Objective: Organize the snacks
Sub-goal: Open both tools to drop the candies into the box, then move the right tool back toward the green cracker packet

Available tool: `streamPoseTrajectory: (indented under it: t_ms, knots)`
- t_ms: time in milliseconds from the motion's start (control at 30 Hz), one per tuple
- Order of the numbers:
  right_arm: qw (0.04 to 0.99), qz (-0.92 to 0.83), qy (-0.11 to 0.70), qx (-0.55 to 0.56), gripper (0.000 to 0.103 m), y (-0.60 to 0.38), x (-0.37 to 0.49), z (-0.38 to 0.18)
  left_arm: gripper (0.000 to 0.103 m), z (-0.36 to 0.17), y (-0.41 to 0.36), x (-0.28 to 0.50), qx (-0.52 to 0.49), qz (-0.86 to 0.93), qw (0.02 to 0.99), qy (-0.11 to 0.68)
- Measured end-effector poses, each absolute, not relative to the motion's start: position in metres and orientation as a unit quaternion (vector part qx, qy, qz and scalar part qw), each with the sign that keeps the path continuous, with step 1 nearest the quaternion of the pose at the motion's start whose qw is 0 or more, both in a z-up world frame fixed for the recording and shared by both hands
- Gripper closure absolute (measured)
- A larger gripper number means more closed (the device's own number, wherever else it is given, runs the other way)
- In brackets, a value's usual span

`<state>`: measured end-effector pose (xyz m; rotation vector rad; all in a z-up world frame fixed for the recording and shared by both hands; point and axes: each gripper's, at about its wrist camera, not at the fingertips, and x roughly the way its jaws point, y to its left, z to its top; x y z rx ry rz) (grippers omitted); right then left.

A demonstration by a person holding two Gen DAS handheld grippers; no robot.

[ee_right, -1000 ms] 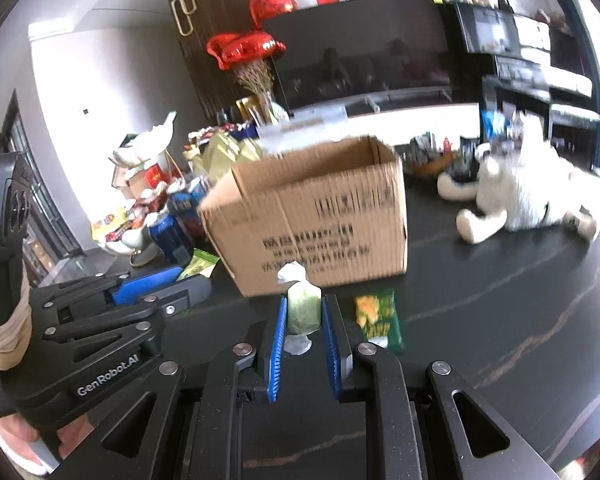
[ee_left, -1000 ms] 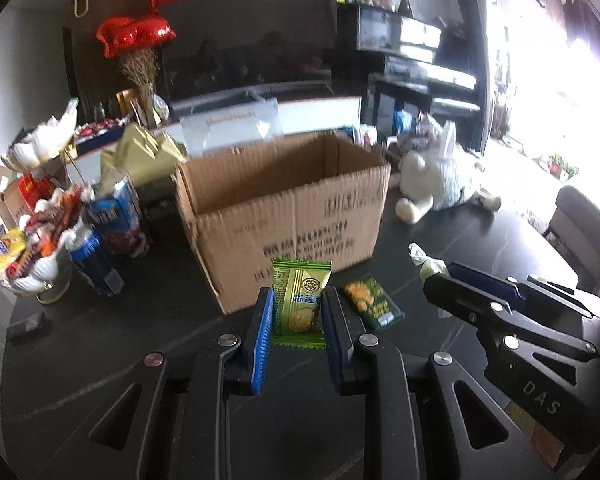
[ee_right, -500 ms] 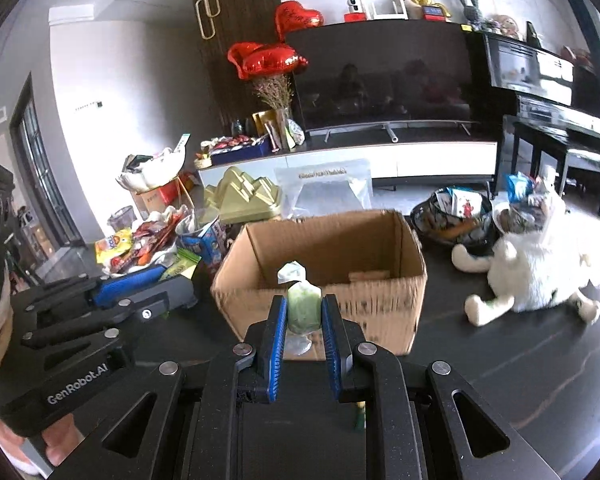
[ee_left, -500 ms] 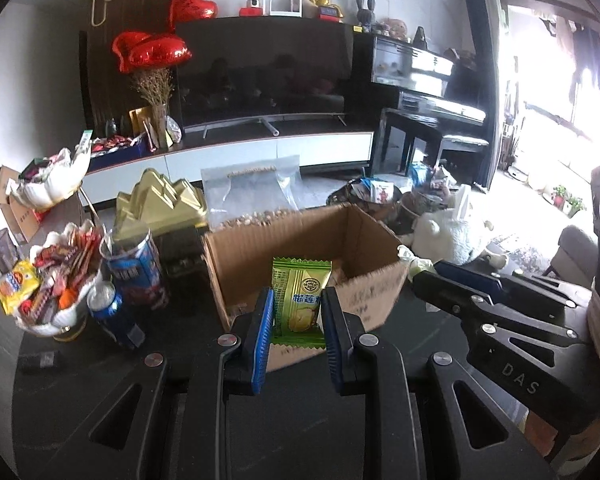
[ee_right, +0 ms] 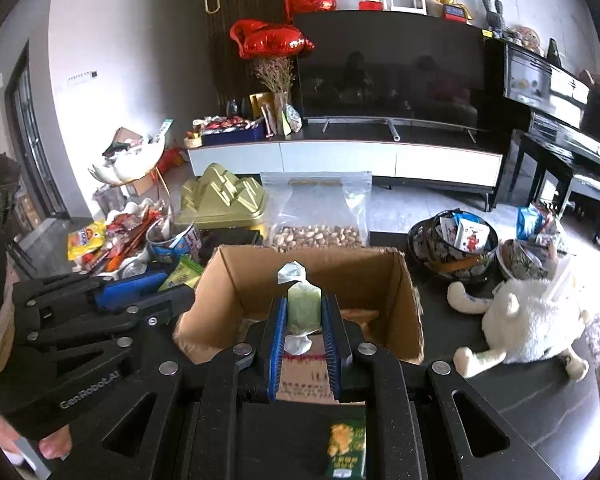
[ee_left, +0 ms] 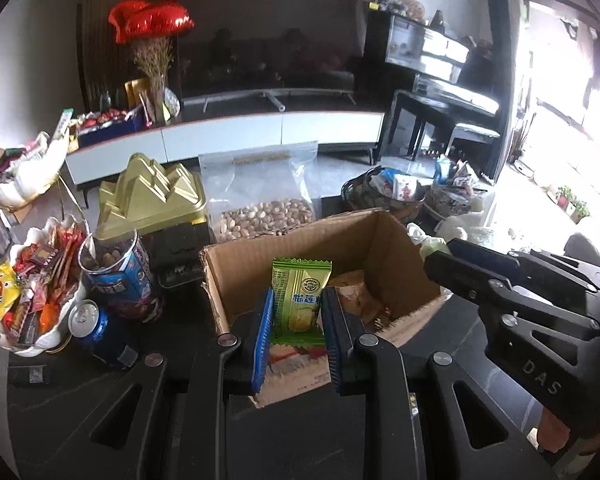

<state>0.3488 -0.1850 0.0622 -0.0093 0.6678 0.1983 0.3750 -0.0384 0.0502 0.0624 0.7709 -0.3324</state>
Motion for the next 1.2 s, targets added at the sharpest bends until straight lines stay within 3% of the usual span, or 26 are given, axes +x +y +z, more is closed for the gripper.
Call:
streamPoseTrajectory:
  t_ms: [200,267,300,333,367,400,567,867,1067,1200]
  knots:
    - [0.932,0.096,0.35,-0.014,0.084,-0.181,0.381,0.044,0.077,0.035,-0.038,0.404,0.022,-0.159,0.907,0.388]
    - [0.931,0.096,0.353,-0.01,0.083,-0.183,0.388,0.038,0.064,0.032,-0.037,0.409,0.02,-0.151,0.908,0.391]
    - [0.929,0.096,0.357,-0.007,0.076,-0.184,0.391,0.036,0.051,0.032,-0.037,0.409,0.018,-0.149,0.909,0.389]
    - [0.928,0.092,0.361,-0.002,0.07,-0.186,0.393,0.034,0.044,0.032,-0.035,0.407,0.021,-0.138,0.913,0.383]
    - [0.929,0.087,0.36,0.002,0.056,-0.189,0.392,0.032,0.044,0.032,-0.035,0.406,0.028,-0.127,0.917,0.378]
    - [0.932,0.083,0.352,0.003,0.052,-0.19,0.389,0.032,0.044,0.033,-0.035,0.402,0.037,-0.116,0.921,0.371]
    - [0.941,0.063,0.334,-0.009,0.051,-0.194,0.371,0.031,0.037,0.04,-0.028,0.377,0.041,-0.092,0.932,0.349]
    - [0.95,0.049,0.308,-0.011,0.035,-0.199,0.322,0.035,0.023,0.05,-0.03,0.325,0.056,-0.073,0.947,0.308]
    - [0.953,0.04,0.3,-0.012,0.034,-0.206,0.295,0.03,0.016,0.049,-0.035,0.294,0.066,-0.061,0.954,0.286]
    - [0.954,0.037,0.299,-0.007,0.028,-0.211,0.281,0.024,0.012,0.044,-0.039,0.279,0.079,-0.052,0.956,0.277]
